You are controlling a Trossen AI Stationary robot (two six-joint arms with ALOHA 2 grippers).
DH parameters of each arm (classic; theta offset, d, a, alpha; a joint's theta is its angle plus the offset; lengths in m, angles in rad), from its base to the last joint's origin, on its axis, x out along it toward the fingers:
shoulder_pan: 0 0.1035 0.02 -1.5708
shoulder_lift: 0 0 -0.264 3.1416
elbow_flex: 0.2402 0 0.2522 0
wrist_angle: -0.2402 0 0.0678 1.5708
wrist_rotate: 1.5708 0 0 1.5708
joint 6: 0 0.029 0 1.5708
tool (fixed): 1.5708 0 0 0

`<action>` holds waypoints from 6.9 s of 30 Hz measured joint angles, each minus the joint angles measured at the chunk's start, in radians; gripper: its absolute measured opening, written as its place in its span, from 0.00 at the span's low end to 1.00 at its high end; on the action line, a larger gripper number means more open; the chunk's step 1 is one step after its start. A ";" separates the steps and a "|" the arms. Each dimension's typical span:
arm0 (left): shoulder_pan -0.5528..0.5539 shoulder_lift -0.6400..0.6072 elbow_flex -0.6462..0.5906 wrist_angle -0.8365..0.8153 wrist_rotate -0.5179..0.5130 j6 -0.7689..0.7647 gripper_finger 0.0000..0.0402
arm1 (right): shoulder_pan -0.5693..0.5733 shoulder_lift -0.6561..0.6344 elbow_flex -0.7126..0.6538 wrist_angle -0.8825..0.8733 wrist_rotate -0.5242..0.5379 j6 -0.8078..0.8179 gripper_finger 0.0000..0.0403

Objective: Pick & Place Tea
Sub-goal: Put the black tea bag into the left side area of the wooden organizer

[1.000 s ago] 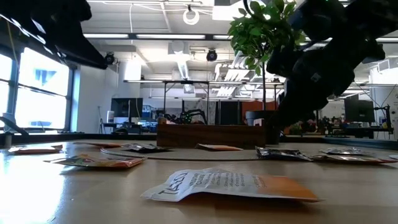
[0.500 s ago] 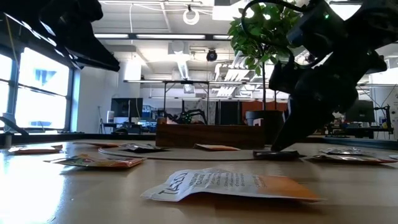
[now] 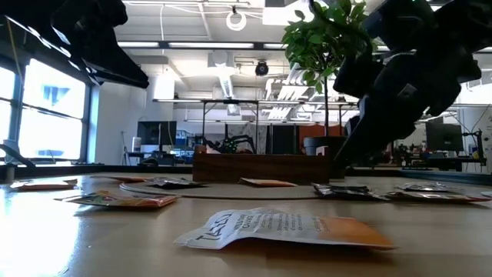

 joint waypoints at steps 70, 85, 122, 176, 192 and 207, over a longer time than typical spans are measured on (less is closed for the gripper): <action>0.010 0.732 0.050 0.947 0.197 -0.265 0.29 | 0.031 0.032 0.002 0.117 0.086 -0.255 0.00; 0.127 1.073 0.422 0.727 0.464 -0.273 0.64 | 0.031 0.031 0.002 0.115 0.086 -0.292 0.00; 0.151 1.080 0.474 0.587 0.440 -0.103 0.04 | 0.031 0.031 0.002 0.210 0.101 -0.369 0.00; 0.685 0.537 0.145 0.416 0.611 0.413 0.00 | -0.070 -0.080 0.002 0.539 0.375 -0.752 0.39; 0.687 0.649 0.146 0.478 0.496 0.468 0.00 | -0.070 -0.080 0.002 0.539 0.347 -0.753 0.36; 0.687 0.649 0.146 0.462 0.405 0.411 0.36 | -0.070 -0.080 0.002 0.539 0.347 -0.752 0.36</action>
